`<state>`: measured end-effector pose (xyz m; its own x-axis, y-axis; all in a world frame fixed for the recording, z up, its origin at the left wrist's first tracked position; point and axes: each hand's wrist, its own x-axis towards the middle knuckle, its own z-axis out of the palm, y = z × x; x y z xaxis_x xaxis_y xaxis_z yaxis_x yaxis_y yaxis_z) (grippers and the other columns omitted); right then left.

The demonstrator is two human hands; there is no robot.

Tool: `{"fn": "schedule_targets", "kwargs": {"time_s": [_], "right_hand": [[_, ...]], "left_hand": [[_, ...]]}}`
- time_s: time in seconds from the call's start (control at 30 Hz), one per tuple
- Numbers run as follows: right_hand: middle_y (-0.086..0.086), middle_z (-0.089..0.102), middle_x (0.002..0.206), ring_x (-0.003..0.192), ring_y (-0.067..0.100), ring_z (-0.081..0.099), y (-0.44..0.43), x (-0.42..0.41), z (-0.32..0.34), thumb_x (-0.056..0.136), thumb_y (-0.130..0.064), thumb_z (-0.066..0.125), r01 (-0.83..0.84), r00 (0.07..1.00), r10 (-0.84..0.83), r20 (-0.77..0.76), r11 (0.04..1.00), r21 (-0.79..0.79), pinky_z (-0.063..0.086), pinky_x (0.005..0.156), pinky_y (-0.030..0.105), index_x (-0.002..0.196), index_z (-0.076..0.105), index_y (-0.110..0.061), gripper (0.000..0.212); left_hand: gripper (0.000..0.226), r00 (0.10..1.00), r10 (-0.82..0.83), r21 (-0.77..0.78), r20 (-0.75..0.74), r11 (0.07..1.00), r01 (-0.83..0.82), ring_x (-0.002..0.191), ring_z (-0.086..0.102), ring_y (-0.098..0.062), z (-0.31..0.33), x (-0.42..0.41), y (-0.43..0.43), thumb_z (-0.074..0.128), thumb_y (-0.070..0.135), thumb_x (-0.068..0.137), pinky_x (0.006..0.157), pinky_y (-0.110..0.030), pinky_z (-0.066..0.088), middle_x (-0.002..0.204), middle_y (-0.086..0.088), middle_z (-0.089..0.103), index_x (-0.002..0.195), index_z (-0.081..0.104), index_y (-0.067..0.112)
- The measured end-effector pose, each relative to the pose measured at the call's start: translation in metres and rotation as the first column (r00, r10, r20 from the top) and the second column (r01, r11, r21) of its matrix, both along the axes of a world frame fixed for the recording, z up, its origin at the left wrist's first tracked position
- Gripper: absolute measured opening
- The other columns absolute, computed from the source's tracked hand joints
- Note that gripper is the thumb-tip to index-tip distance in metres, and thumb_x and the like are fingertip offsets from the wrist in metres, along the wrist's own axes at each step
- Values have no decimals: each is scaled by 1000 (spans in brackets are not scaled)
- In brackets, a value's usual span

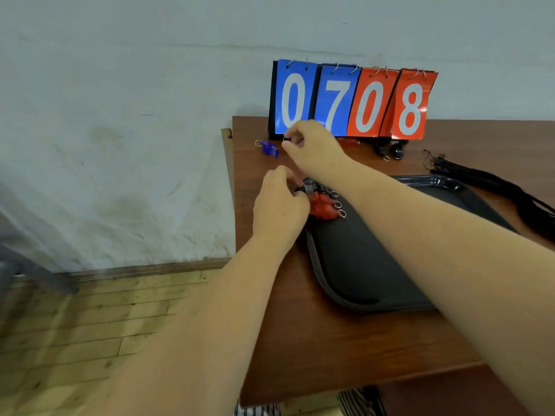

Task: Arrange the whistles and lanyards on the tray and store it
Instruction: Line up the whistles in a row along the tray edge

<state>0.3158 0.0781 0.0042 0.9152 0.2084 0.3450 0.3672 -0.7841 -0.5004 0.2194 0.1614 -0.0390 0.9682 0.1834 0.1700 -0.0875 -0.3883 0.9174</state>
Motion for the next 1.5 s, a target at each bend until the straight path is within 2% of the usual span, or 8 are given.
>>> {"fn": "schedule_targets", "kwargs": {"time_s": [0.23, 0.43, 0.63, 0.8, 1.03, 1.2, 1.33, 1.5], "right_hand": [[6, 50, 136, 119, 28, 51, 39, 61, -6, 95, -4, 48, -152, 987, 111, -115, 883, -445, 49, 96, 41, 112, 64, -19, 28], [2, 29, 158, 141, 29, 34, 45, 62, -12, 97, -5, 47, -228, 970, 101, -221, 690, -686, 39, 110, 46, 145, 46, -21, 50], [8, 59, 126, 112, 26, 60, 25, 47, -9, 91, -10, 62, -172, 982, 105, -157, 836, -521, 52, 96, 34, 111, 72, -5, 23], [2, 58, 129, 117, 16, 57, 7, 33, -6, 88, -13, 68, -130, 988, 88, -130, 922, -366, 41, 86, 18, 118, 69, -11, 31], [6, 52, 132, 118, 20, 54, -24, 10, 0, 83, -19, 77, -63, 994, 36, -108, 962, -265, 46, 91, 24, 127, 60, -12, 48], [1, 62, 125, 112, 10, 55, -59, -15, -7, 89, -19, 70, -7, 998, 1, -67, 995, -99, 46, 92, 22, 123, 64, -18, 35], [-6, 63, 119, 104, 4, 54, -82, -48, -10, 91, -25, 69, 35, 997, -25, -73, 990, 137, 42, 82, 9, 130, 62, -19, 41], [-2, 69, 104, 89, 5, 60, -93, -75, -17, 101, -30, 51, 190, 967, -66, -247, 832, 521, 48, 84, 26, 118, 64, -18, 24]], "left_hand": [[21, 1000, 26, 10, -13, 1000, -26, 79, 59, -19, -2, 3, -1, 55, 9, 81, 75, -49, 55, 90, 7, 54, 81, 51, 30], [19, 1000, 23, 16, -10, 1000, -23, 79, 60, -17, 0, 3, 0, 55, 7, 83, 72, -47, 56, 92, 5, 56, 84, 52, 26], [22, 1000, 21, 15, 23, 1000, -21, 81, 59, -14, -1, 1, 0, 53, 7, 81, 74, -46, 55, 91, 9, 54, 81, 51, 29], [23, 999, 19, 14, 28, 1000, -20, 81, 58, -11, 0, 0, 0, 54, 5, 83, 75, -41, 55, 93, 10, 52, 84, 53, 28], [22, 999, 31, 37, 17, 999, -32, 84, 56, -9, 0, 0, -2, 54, 4, 85, 75, -34, 53, 98, 9, 54, 88, 55, 25], [20, 999, 44, 60, 17, 997, -45, 86, 54, -5, 1, 0, -2, 56, 5, 87, 72, -26, 49, 100, 10, 53, 91, 56, 25], [20, 998, 57, 78, -4, 995, -57, 85, 53, -3, 2, 0, -3, 55, 5, 88, 73, -25, 49, 102, 9, 54, 92, 57, 24], [19, 998, 62, 80, -15, 995, -61, 84, 55, -6, 4, -2, -4, 54, 4, 88, 67, -23, 46, 105, 5, 56, 93, 57, 22]]}}
